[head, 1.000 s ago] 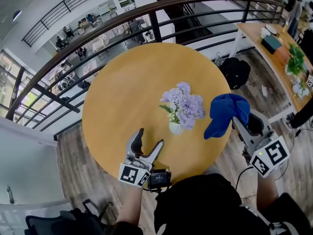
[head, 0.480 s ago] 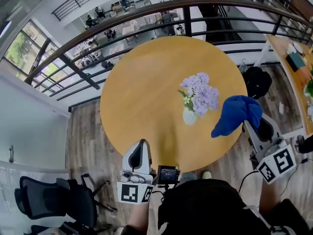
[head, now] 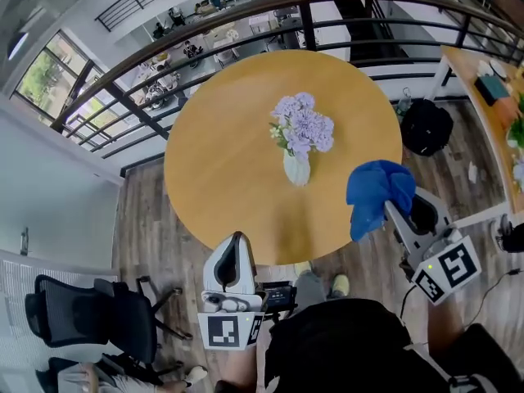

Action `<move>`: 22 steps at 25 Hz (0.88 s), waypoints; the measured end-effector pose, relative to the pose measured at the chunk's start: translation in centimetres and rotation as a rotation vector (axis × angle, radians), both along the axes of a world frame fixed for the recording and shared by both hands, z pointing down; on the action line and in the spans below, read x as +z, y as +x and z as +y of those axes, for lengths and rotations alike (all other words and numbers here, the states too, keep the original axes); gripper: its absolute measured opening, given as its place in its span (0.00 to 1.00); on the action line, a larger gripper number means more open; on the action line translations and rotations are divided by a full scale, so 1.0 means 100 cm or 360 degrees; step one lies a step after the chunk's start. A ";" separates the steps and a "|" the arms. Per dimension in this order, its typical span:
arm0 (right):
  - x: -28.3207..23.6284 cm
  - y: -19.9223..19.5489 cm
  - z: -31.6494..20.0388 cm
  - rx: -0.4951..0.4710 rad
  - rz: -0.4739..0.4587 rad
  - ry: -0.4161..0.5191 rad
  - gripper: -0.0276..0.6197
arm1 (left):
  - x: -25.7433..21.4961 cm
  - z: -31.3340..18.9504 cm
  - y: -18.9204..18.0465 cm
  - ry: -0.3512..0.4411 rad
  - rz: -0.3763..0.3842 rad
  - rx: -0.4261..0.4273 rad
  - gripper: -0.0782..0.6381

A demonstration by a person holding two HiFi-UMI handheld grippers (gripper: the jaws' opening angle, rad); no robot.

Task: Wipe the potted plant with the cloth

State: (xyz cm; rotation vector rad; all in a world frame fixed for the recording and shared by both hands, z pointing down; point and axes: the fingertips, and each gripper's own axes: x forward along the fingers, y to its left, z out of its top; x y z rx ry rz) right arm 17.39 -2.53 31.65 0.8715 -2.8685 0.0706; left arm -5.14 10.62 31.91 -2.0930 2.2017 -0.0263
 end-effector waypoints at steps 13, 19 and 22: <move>0.002 0.015 0.015 -0.0054 0.0016 0.0000 0.23 | -0.013 0.008 0.026 0.0037 0.0007 -0.0003 0.10; -0.001 0.025 -0.001 -0.0097 0.0014 0.0003 0.23 | -0.020 -0.009 0.044 0.0041 -0.0014 -0.0013 0.10; -0.005 0.030 -0.015 -0.0116 0.0005 0.0001 0.23 | -0.025 -0.023 0.052 0.0037 -0.0017 -0.0014 0.10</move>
